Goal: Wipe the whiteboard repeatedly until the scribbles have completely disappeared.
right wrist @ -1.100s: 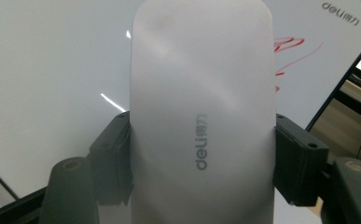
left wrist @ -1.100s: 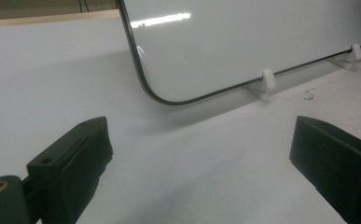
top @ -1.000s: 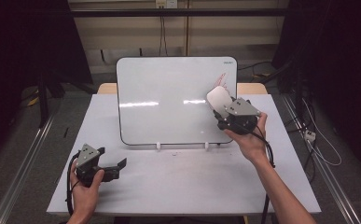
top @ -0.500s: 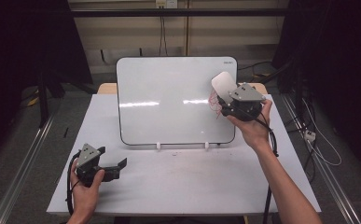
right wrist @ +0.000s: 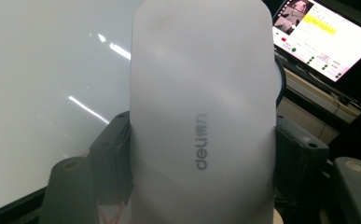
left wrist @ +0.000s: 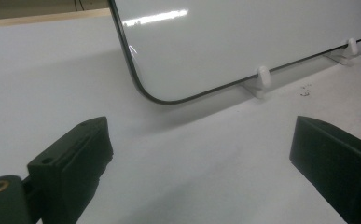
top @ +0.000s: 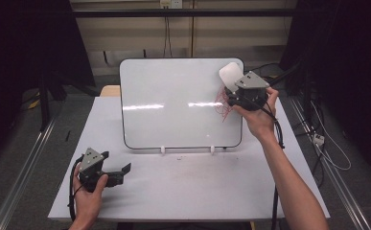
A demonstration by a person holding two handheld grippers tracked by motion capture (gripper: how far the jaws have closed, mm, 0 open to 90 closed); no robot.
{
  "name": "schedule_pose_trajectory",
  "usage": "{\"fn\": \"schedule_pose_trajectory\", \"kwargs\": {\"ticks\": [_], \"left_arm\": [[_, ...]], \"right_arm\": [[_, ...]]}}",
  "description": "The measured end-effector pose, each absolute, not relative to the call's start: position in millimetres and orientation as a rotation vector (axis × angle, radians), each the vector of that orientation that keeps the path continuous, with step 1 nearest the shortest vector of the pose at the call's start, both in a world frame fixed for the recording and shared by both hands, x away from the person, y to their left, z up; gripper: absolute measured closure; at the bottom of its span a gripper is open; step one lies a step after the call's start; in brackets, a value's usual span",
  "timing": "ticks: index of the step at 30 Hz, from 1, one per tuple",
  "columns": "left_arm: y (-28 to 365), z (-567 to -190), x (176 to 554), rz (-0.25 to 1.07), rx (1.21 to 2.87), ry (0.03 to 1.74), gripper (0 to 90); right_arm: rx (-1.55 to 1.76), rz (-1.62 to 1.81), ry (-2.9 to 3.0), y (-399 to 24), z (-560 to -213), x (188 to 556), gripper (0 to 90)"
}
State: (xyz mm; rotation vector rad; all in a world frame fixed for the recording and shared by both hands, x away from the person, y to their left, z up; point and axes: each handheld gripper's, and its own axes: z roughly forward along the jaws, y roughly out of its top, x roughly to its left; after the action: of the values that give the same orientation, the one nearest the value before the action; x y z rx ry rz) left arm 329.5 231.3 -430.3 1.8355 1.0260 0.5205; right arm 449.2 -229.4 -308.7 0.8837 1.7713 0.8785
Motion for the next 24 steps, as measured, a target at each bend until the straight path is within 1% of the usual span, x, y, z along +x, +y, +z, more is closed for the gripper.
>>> {"fn": "schedule_pose_trajectory", "kwargs": {"ticks": [11, 24], "left_arm": [[233, -430, 329, 0.519, 1.832, 1.03, 5.2], [233, -430, 329, 0.519, 1.841, 1.026, 5.2]], "right_arm": [[0.882, 0.814, 1.78, -223, -306, 470, 31.7], [0.884, 0.789, 1.802, -221, -308, 478, 31.6]]}}
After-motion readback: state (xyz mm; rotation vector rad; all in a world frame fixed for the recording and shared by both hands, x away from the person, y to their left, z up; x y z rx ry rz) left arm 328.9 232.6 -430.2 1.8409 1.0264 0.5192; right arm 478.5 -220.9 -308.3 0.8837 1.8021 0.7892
